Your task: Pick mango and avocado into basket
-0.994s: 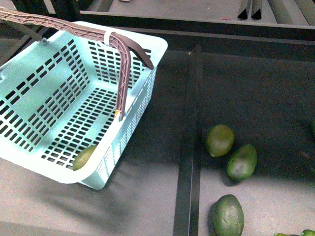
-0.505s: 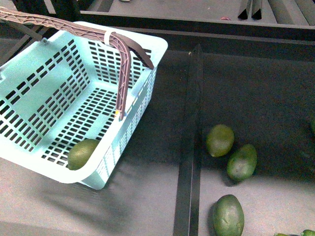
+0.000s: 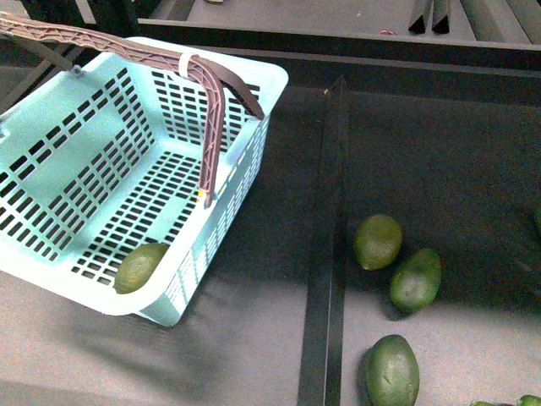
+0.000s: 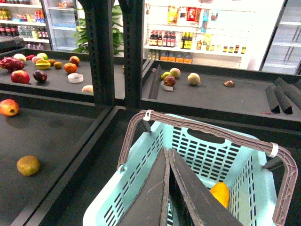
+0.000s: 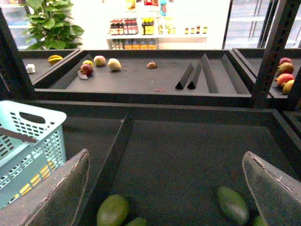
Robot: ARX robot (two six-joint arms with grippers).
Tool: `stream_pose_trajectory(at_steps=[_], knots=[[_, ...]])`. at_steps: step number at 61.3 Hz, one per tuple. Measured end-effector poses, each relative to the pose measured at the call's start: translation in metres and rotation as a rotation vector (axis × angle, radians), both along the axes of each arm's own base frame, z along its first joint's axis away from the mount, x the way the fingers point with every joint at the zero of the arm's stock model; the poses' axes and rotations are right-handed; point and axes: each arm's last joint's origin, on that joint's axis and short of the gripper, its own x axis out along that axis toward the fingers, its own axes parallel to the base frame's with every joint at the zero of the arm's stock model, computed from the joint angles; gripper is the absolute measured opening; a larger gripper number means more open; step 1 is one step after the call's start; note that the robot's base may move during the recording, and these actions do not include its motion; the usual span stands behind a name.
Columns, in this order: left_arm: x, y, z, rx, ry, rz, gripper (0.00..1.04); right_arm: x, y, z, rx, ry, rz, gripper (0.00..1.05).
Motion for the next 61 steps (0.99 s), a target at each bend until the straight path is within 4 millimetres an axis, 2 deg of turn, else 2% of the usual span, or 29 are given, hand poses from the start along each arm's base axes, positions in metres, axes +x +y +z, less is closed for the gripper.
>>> stream_pose_trajectory(at_steps=[31, 39, 61], knots=[[-0.015, 0.000, 0.000, 0.000, -0.003, 0.000, 0.02, 0.000, 0.000, 0.000, 0.000, 0.000, 0.000, 0.96], [-0.026, 0.000, -0.003, 0.000, 0.006, 0.000, 0.02, 0.000, 0.000, 0.000, 0.000, 0.000, 0.000, 0.96], [-0.026, 0.000, -0.003, 0.000, 0.002, 0.000, 0.02, 0.000, 0.000, 0.000, 0.000, 0.000, 0.000, 0.96]])
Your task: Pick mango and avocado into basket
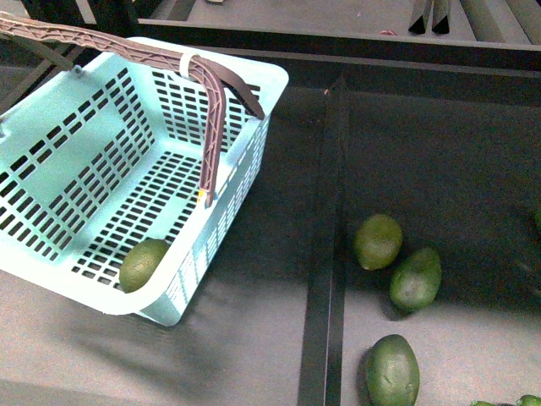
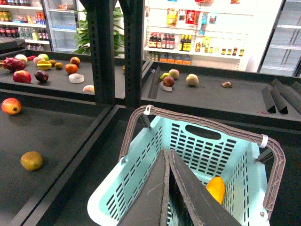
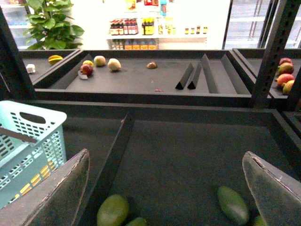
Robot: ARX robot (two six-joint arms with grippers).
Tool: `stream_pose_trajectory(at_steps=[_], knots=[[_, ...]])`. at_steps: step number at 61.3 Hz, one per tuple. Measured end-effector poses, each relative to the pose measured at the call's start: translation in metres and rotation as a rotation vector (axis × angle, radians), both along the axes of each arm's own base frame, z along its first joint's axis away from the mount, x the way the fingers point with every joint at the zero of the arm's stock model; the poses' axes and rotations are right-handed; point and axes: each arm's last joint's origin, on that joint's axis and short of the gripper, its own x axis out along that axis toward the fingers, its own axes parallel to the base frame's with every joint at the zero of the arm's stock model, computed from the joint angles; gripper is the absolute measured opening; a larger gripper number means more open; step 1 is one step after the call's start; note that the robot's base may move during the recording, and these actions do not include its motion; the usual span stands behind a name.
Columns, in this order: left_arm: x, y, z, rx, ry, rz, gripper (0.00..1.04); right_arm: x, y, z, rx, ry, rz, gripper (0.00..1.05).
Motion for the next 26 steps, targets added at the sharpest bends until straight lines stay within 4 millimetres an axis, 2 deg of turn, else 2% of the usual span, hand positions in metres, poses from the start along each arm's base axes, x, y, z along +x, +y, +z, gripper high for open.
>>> stream_pose_trajectory(at_steps=[2, 26], knots=[[0.0000, 0.0000, 0.0000, 0.000, 0.000, 0.000, 0.03, 0.0000, 0.0000, 0.0000, 0.000, 0.000, 0.000, 0.96], [0.0000, 0.0000, 0.0000, 0.000, 0.000, 0.000, 0.83, 0.0000, 0.0000, 0.0000, 0.000, 0.000, 0.000, 0.96]])
